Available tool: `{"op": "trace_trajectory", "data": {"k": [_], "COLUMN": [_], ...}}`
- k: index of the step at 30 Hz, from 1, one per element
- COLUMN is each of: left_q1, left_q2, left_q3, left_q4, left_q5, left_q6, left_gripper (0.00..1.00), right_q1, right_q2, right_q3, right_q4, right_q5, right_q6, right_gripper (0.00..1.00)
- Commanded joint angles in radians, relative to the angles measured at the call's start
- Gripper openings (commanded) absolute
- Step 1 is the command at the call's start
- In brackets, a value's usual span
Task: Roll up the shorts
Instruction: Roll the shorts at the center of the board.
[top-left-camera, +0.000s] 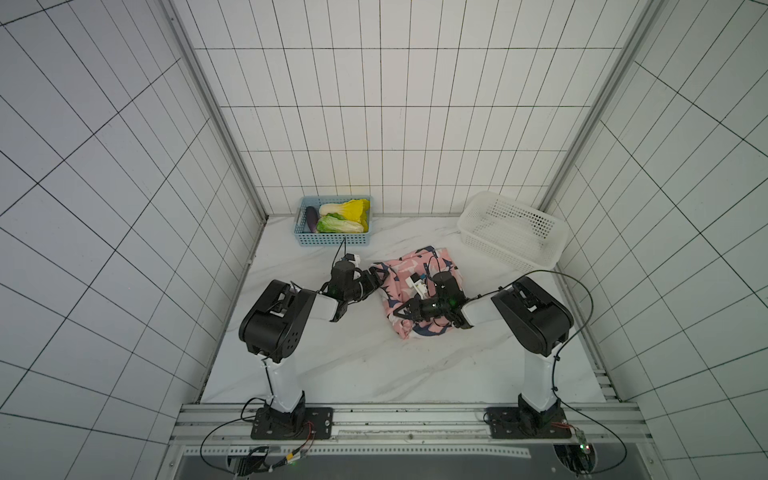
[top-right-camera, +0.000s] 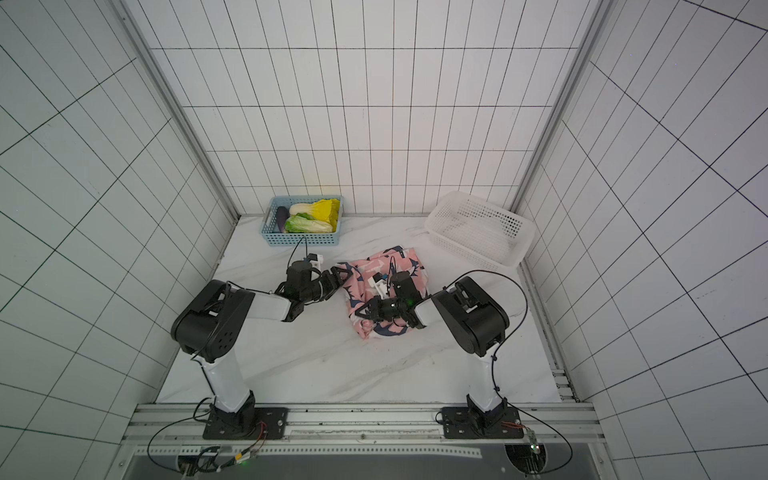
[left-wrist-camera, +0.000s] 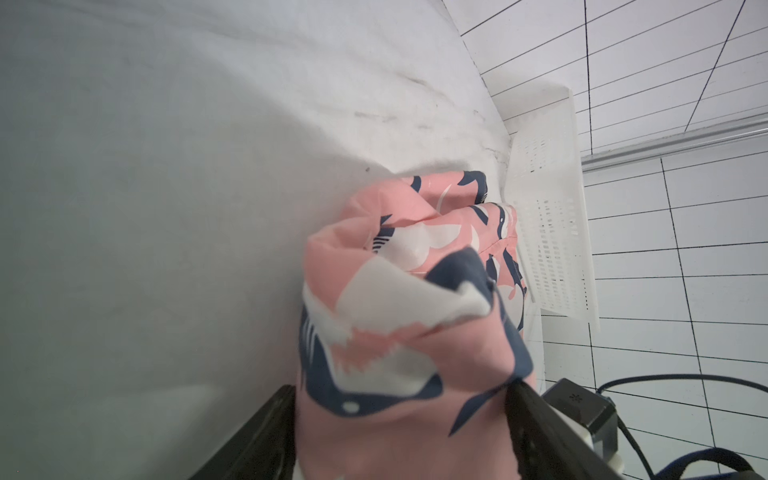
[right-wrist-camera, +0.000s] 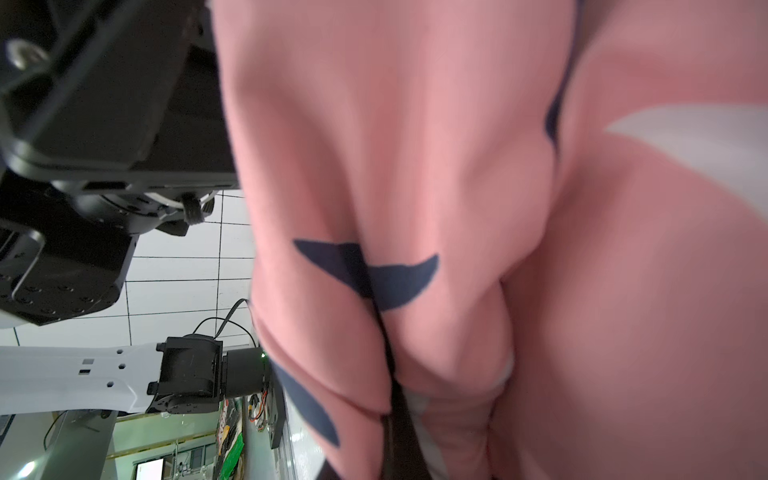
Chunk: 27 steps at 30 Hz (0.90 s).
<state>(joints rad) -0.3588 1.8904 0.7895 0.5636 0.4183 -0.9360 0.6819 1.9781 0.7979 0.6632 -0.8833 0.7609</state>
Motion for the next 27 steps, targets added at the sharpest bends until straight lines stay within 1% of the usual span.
{"op": "trace_trajectory", "data": {"k": [1, 3, 6, 8, 9, 12, 13, 14, 15, 17, 19, 22, 23, 25, 26, 27], "left_q1": [-0.007, -0.012, -0.01, -0.008, -0.009, -0.006, -0.005, -0.005, -0.005, -0.006, -0.013, -0.024, -0.029, -0.038, -0.044, -0.049], "left_q2": [0.059, 0.082, 0.107, 0.123, 0.128, 0.148, 0.148, 0.14, 0.127, 0.084, 0.037, -0.028, -0.048, -0.078, -0.092, -0.102], "left_q3": [0.063, 0.085, 0.112, 0.12, 0.12, 0.134, 0.143, 0.148, 0.147, 0.152, 0.158, 0.16, 0.156, 0.157, 0.158, 0.165], "left_q4": [-0.013, -0.029, -0.053, -0.051, -0.041, -0.034, -0.063, -0.087, -0.11, -0.193, -0.284, -0.409, -0.442, -0.517, -0.552, -0.593], "left_q5": [0.019, 0.016, 0.022, 0.032, 0.034, 0.052, 0.051, 0.044, 0.029, -0.018, -0.075, -0.164, -0.19, -0.24, -0.264, -0.285], "left_q6": [0.013, 0.018, 0.008, -0.002, -0.008, -0.035, -0.036, -0.032, -0.023, 0.003, 0.027, 0.044, 0.038, 0.022, 0.013, 0.002], "left_gripper": [0.8, 0.78, 0.67, 0.53, 0.44, 0.15, 0.02, 0.0, 0.0, 0.0, 0.0, 0.0, 0.0, 0.0, 0.0, 0.0], "right_q1": [-0.006, -0.006, -0.009, -0.014, -0.016, -0.018, -0.018, -0.018, -0.018, -0.016, -0.012, 0.004, 0.011, 0.034, 0.05, 0.075], "right_q2": [0.043, 0.055, 0.055, 0.045, 0.04, 0.019, 0.009, -0.007, -0.027, -0.088, -0.167, -0.283, -0.318, -0.375, -0.404, -0.425], "right_q3": [-0.018, -0.014, -0.011, -0.014, -0.013, 0.0, 0.008, 0.014, 0.018, 0.036, 0.051, 0.099, 0.117, 0.144, 0.158, 0.171], "right_q4": [-0.036, -0.033, -0.047, -0.06, -0.073, -0.15, -0.195, -0.248, -0.298, -0.463, -0.611, -0.84, -0.905, -0.986, -1.018, -1.041], "right_q5": [-0.048, -0.068, -0.074, -0.07, -0.068, -0.065, -0.058, -0.039, -0.02, 0.054, 0.142, 0.343, 0.414, 0.539, 0.608, 0.653], "right_q6": [0.009, 0.015, 0.011, 0.003, -0.005, -0.052, -0.079, -0.107, -0.139, -0.228, -0.309, -0.425, -0.452, -0.497, -0.518, -0.538], "right_gripper": [0.01, 0.02, 0.03, 0.04, 0.05, 0.07, 0.11, 0.18, 0.24, 0.39, 0.48, 0.56, 0.57, 0.63, 0.69, 0.71]}}
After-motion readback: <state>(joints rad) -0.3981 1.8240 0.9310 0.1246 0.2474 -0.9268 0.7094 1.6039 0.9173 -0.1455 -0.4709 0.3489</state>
